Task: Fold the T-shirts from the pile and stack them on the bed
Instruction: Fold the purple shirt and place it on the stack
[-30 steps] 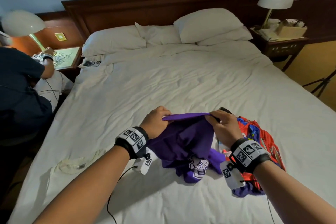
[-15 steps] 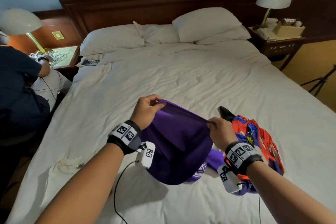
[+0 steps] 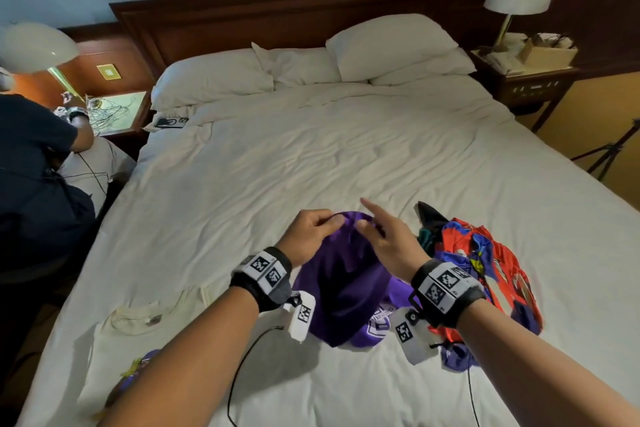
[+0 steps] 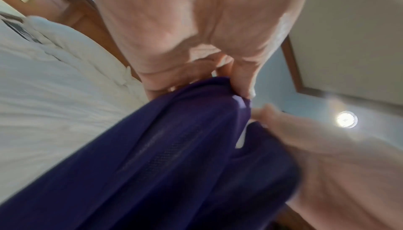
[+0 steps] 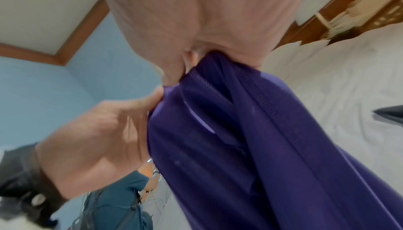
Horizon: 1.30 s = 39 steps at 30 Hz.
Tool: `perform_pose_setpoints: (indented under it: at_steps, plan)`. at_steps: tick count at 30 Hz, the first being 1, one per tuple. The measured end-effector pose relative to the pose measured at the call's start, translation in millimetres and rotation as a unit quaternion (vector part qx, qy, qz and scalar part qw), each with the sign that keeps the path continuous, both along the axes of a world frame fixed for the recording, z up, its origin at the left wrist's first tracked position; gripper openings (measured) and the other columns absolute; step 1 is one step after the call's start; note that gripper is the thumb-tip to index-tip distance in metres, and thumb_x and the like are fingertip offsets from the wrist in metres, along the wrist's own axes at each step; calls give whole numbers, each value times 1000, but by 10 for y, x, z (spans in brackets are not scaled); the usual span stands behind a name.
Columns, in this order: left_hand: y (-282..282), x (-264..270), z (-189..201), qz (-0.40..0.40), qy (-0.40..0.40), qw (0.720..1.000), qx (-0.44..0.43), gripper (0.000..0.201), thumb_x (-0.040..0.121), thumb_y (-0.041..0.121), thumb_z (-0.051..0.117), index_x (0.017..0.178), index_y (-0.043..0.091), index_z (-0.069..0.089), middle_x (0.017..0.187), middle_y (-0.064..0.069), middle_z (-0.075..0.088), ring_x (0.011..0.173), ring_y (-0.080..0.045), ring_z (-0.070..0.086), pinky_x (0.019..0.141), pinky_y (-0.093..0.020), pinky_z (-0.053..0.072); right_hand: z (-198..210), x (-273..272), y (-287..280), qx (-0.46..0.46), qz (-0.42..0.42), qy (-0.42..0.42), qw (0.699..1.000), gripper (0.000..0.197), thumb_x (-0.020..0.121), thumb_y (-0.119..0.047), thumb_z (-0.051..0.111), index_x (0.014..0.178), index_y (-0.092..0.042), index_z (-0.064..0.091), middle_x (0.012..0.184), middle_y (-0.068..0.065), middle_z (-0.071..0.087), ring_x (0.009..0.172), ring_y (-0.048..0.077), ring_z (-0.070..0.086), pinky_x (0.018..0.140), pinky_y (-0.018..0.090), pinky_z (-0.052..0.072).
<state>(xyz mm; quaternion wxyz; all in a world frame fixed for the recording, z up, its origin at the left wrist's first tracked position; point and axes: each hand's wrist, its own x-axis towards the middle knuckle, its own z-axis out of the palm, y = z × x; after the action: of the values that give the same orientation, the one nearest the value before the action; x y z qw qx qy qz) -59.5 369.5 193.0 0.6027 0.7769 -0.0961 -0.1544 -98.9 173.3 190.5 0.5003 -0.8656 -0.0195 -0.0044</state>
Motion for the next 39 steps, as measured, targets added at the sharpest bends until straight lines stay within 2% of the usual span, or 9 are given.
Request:
perform_pose_setpoints:
  at_steps: [5,9,14,16,19,23,31,34,39]
  plan:
    - [-36,-6,65,6,-49,999,6,9,92,18,75,86,14,69,77,-10,70,71,-11,61,72,-32,54,98,70,-20,-44,39,-6,998,39,105,-25,54,67,-16,52,56,-9,41,54,7,38,57,23,31]
    - [270,17,-404,50,-44,962,266,25,90,38,73,70,24,67,65,3,65,66,-23,62,70,-40,55,90,115,-169,-9,-39,-36,999,41,106,-21,51,67,-15,39,59,-7,32,53,7,30,55,25,28]
    - [342,91,-464,144,67,981,113,25,101,13,57,77,9,62,77,-15,65,73,-32,65,65,-35,51,-116,101,-351,-46,-93,61,993,38,103,-23,55,66,-17,51,56,-7,42,60,16,43,58,29,32]
    - [163,67,-280,103,75,991,27,19,102,2,51,84,7,59,72,-6,57,67,-20,54,60,-26,46,-170,48,-343,-64,-81,70,992,11,101,-28,61,104,-21,69,70,-4,58,73,18,56,68,27,39]
    - [-118,-36,-19,-8,42,999,-19,28,105,9,51,78,13,53,65,5,49,59,-10,42,59,-21,37,-106,-34,-182,-30,36,46,998,54,100,-30,63,146,-44,39,76,-12,61,69,0,55,71,16,41]
    - [-134,-27,51,-82,43,995,-27,23,104,23,58,87,9,61,68,-3,58,61,-20,47,58,-25,40,22,-19,-140,-10,82,21,996,28,101,-26,61,75,-17,61,57,-14,44,54,5,38,57,25,33]
    - [212,48,-311,-40,-2,982,186,24,102,22,58,79,18,63,80,-5,65,77,-17,59,75,-33,49,-62,66,-464,8,-40,34,999,42,101,-23,60,66,-10,42,59,-2,30,52,10,27,53,30,25]
    - [-26,20,-212,33,60,997,29,25,106,16,48,82,14,54,81,-8,58,76,-22,53,72,-35,45,-122,44,-379,3,-35,52,998,10,99,-26,65,89,-24,64,57,-7,43,54,8,38,61,29,37]
    - [-298,-76,-59,0,88,995,-52,31,105,26,49,92,-2,54,83,-13,53,76,-23,47,74,-37,40,6,-32,-158,1,93,13,996,51,99,-22,66,144,-38,49,70,-12,58,64,2,52,71,13,43]
